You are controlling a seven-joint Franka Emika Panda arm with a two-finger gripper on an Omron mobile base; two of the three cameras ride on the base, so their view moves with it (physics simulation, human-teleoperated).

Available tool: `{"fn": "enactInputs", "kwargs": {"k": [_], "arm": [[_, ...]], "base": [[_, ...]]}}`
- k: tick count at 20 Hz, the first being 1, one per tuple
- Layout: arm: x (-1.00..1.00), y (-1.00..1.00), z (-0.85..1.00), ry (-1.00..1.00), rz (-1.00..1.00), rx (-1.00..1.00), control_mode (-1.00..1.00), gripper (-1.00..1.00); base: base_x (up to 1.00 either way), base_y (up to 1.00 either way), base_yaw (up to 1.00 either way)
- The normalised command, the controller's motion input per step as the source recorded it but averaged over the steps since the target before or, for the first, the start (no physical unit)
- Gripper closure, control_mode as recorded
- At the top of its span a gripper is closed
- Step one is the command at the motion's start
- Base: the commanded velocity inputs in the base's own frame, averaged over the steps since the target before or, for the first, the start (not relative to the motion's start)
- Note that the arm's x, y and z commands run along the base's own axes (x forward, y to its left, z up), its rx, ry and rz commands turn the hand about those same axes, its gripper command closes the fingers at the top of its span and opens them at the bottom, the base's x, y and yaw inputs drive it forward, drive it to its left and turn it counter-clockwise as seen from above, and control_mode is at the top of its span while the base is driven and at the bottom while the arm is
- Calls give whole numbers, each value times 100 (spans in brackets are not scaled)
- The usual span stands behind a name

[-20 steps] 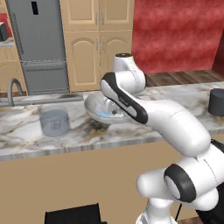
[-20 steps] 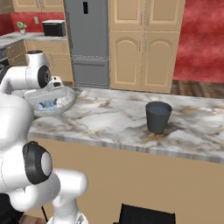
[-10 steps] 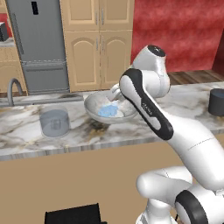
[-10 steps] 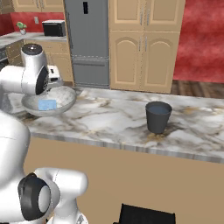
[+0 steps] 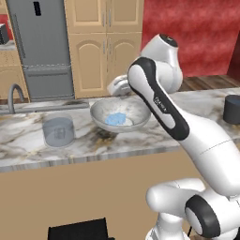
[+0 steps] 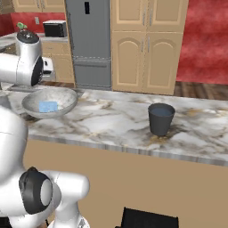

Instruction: There are four ice cubes in the ice bowl. Place two ice cubes in each glass of water.

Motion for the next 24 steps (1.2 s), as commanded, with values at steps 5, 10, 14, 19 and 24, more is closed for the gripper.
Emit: {"fn": "enactInputs", "kwargs": {"k": [5,10,14,19,24], "arm": [[-5,71,1,15,0,0,-100,100],[-16,83,-9,10,0,-2,-100,100],[-13,73,-36,9,0,-8,-100,100],[13,36,-26,10,0,-3,-100,100],[28,24,-6,3,0,0,-100,100]], "base": [[0,0,0],[0,0,0],[0,0,0],[0,0,0],[0,0,0]]}}
